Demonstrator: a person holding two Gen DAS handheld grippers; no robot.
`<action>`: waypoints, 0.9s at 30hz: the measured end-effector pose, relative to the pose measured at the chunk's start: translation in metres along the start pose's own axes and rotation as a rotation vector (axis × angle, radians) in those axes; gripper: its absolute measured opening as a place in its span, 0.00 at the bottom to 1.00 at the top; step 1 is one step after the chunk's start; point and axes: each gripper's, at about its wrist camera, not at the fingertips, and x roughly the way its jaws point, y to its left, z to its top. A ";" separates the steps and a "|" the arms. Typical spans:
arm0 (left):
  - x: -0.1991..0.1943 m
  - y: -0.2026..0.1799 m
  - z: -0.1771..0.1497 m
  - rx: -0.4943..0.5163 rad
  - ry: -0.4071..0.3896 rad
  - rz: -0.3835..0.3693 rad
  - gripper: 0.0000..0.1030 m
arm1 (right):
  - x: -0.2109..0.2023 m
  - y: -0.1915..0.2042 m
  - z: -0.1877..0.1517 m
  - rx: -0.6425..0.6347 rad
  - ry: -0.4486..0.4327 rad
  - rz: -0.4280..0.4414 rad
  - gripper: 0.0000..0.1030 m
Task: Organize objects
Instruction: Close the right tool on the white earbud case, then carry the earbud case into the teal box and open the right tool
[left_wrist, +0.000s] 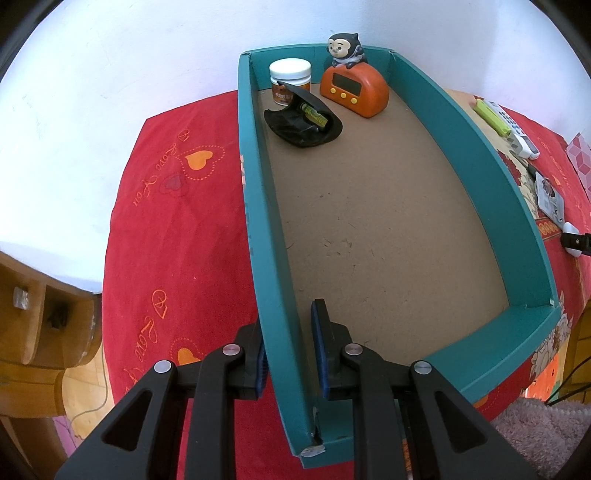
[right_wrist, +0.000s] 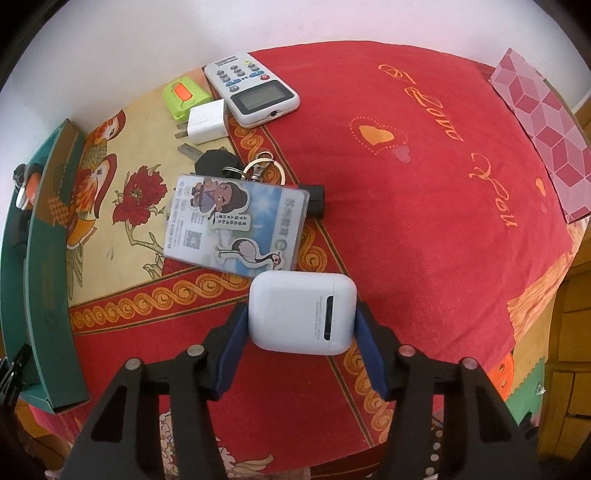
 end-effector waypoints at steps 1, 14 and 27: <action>0.000 0.000 0.000 0.001 0.000 0.000 0.19 | 0.000 -0.001 0.000 0.001 -0.002 0.001 0.55; -0.001 -0.004 0.000 0.002 0.002 0.012 0.19 | -0.027 0.018 -0.002 -0.067 -0.047 -0.008 0.54; -0.002 -0.004 0.001 0.000 0.002 0.016 0.19 | -0.062 0.077 0.012 -0.212 -0.104 0.099 0.54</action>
